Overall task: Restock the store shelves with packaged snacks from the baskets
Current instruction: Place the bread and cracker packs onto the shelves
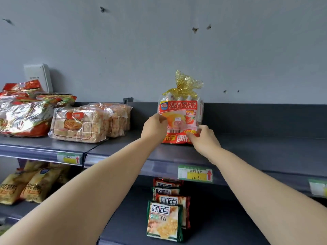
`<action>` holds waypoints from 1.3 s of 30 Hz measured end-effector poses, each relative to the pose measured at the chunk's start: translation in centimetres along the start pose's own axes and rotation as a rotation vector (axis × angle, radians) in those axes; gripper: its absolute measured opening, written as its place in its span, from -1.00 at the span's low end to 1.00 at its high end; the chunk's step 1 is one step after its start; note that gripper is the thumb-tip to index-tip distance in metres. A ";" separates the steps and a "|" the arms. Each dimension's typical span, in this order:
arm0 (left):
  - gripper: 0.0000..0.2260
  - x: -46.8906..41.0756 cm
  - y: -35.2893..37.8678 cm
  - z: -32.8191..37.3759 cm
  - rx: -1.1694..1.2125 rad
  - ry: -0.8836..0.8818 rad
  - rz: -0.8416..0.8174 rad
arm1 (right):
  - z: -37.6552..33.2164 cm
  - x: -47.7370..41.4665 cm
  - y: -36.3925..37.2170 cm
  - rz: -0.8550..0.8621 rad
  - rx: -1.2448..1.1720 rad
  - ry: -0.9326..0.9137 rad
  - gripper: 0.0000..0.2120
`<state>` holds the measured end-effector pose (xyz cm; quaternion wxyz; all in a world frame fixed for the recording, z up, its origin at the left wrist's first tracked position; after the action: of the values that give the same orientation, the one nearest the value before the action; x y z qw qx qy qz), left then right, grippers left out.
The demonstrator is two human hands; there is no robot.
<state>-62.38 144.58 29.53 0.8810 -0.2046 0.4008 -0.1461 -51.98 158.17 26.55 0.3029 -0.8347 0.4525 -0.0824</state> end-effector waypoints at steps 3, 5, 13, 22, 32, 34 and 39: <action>-0.68 3.0 -1.2 2.1 0.015 0.052 -0.040 | 0.6 4.5 -0.2 0.035 0.181 -0.120 -0.59; -0.64 5.2 -1.9 2.9 -0.010 0.091 -0.077 | 1.2 7.5 -0.5 0.088 0.268 -0.170 -0.55; -0.68 16.7 -1.6 2.3 -0.057 0.214 -0.266 | 7.1 17.2 0.3 0.045 0.465 -0.279 -0.67; -0.74 29.6 2.9 -6.2 -0.156 -0.095 -0.716 | 17.1 23.4 4.4 -0.260 0.538 -0.112 -0.66; -0.86 42.4 3.4 -12.4 -0.273 -0.522 -0.864 | 26.6 28.6 8.1 -0.582 0.618 -0.043 -0.68; -0.82 44.8 3.7 -13.2 -0.252 -0.598 -0.886 | 28.1 29.4 8.9 -0.634 0.628 -0.005 -0.68; -0.76 48.7 4.8 -15.6 -0.252 -0.697 -0.869 | 31.4 31.4 11.8 -0.729 0.651 0.097 -0.66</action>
<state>-42.93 124.40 -13.55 0.7890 -0.4900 -0.0201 -0.3700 -29.22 141.65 -9.79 0.4782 -0.7958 0.0954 -0.3592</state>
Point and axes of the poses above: each hand's wrist, its own x-axis away from the middle knuckle, its own y-axis out of the palm, z = x × y, the point moved 2 cm from there along -x, towards the middle knuckle, and after that the axes turned 15 degrees about y, right-handed, at the moved point
